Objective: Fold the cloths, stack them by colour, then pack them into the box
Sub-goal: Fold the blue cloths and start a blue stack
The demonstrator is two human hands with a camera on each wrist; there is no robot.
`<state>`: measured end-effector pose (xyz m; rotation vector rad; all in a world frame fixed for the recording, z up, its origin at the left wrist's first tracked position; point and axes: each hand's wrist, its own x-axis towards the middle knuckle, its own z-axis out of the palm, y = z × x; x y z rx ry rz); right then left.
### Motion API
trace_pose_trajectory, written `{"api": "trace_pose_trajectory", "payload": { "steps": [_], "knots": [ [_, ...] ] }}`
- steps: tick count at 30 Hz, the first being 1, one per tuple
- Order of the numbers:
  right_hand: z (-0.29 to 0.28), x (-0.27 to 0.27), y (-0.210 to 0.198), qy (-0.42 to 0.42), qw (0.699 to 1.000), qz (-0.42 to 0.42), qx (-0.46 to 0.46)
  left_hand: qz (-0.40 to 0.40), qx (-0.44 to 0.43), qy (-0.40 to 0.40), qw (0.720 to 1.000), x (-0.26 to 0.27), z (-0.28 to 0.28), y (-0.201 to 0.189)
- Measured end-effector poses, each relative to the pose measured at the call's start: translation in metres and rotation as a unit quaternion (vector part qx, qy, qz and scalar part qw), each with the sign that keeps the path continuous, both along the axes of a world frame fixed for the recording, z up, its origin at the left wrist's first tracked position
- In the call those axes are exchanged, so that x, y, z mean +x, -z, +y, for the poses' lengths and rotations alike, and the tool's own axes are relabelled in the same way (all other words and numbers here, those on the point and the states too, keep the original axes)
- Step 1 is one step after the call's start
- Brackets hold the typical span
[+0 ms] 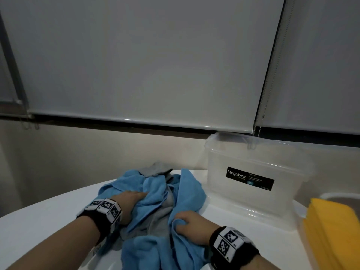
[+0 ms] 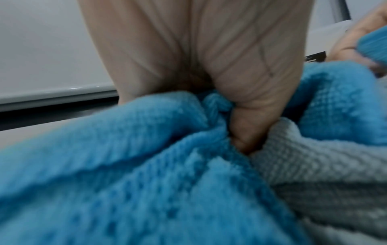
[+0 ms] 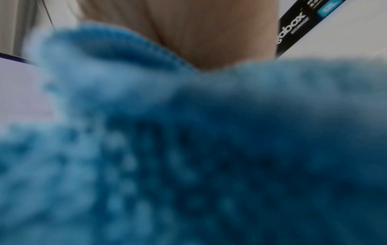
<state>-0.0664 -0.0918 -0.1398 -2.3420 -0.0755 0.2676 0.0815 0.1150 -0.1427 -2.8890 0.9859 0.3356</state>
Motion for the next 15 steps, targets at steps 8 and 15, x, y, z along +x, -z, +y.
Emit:
{"api": "trace_pose_trajectory", "payload": {
  "steps": [8,15],
  "knots": [
    [-0.007,-0.013,-0.008,0.032,0.992,0.021,-0.120,0.084,0.025,0.021,0.996,-0.024,-0.025,-0.027],
    [-0.013,-0.011,0.002,0.078,0.986,-0.017,-0.144,0.047,-0.220,-0.082,0.971,0.017,-0.082,-0.076]
  ]
}}
